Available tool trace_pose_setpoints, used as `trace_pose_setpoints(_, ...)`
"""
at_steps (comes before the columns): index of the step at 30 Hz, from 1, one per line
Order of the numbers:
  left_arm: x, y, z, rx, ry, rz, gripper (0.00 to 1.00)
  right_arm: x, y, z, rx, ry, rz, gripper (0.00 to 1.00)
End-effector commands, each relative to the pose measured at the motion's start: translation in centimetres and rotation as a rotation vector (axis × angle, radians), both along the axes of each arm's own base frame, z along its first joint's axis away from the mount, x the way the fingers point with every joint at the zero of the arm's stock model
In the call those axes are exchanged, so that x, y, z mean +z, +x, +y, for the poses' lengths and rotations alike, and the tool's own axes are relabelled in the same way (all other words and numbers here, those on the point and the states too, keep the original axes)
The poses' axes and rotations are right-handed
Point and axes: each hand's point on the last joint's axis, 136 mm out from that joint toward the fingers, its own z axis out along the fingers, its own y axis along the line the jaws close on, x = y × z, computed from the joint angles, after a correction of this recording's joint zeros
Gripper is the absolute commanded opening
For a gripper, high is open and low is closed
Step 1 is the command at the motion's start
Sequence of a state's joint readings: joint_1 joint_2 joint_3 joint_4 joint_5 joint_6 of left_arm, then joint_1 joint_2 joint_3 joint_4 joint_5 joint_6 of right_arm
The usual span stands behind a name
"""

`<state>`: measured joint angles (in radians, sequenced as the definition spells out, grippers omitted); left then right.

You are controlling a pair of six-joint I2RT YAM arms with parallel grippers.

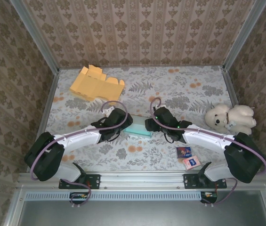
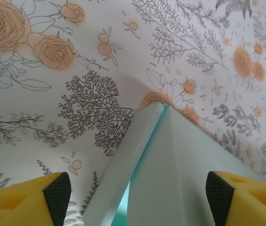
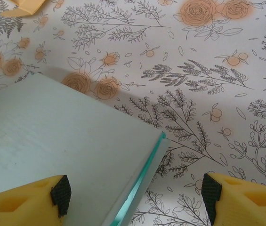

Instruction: Fold the paper box

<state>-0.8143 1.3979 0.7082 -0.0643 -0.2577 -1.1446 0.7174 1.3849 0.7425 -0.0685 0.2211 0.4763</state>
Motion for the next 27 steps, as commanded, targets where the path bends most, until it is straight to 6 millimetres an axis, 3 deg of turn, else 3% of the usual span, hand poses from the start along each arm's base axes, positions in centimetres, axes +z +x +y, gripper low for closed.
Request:
trace_pose_setpoints(1, 0.3, -1.0, 1.6, -0.013, 0.086, 0.004, 0.85, -1.6, -0.2, -0.1, -0.016, -0.021, 0.012, 0.77)
trace_pose_setpoints(7, 4.7, -1.2, 3.3, -0.101, 0.208, -0.110, 0.99, -2.4, -0.6, -0.8, -0.026, -0.028, 0.001, 0.77)
trace_pose_setpoints(11, 6.1, -0.8, 2.5, -0.209, 0.261, -0.178, 0.99, -2.9, -0.7, -1.2, -0.037, -0.028, -0.016, 0.77)
trace_pose_setpoints(27, -1.2, -1.6, 0.7, -0.309, 0.319, -0.083, 0.91, -5.7, -1.5, -2.5, -0.039, -0.068, -0.014, 0.77)
